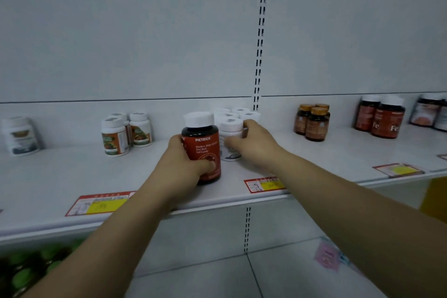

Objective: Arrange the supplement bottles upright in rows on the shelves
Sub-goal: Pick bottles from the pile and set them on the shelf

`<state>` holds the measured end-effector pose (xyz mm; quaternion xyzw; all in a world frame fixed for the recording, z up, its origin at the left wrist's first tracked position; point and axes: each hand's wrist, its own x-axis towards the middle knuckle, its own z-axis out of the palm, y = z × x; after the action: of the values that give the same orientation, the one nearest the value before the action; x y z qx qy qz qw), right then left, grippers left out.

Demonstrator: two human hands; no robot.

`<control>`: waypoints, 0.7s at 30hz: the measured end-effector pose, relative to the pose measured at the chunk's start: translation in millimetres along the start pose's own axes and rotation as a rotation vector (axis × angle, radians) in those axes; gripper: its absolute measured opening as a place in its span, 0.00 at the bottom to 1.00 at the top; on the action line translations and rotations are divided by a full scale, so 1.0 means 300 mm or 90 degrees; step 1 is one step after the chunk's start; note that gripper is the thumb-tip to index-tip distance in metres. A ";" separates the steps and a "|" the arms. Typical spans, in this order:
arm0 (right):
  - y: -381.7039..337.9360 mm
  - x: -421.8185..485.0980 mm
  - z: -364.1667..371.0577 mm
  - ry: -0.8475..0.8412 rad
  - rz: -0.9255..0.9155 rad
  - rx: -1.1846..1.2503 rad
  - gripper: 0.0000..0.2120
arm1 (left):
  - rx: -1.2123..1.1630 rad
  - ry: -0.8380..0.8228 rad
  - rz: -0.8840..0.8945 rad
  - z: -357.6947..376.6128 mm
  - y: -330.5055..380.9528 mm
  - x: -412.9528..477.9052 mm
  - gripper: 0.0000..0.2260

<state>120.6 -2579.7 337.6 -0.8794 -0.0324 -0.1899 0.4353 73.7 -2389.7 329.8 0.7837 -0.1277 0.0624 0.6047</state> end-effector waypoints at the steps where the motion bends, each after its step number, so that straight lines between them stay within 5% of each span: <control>1: 0.007 0.003 -0.003 -0.004 -0.003 -0.005 0.18 | -0.001 0.002 -0.003 0.005 0.005 -0.004 0.26; 10: 0.153 -0.024 -0.316 -0.010 -0.062 -0.168 0.32 | -0.047 0.013 0.077 0.268 0.164 -0.027 0.27; 21: 0.674 -0.209 -1.103 -0.025 0.021 -0.207 0.31 | -0.155 -0.167 0.035 1.185 0.432 0.076 0.32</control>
<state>6.3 -2955.5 344.4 -0.9422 0.0046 -0.1683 0.2897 39.8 -2765.6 363.5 0.7025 -0.2330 -0.0397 0.6713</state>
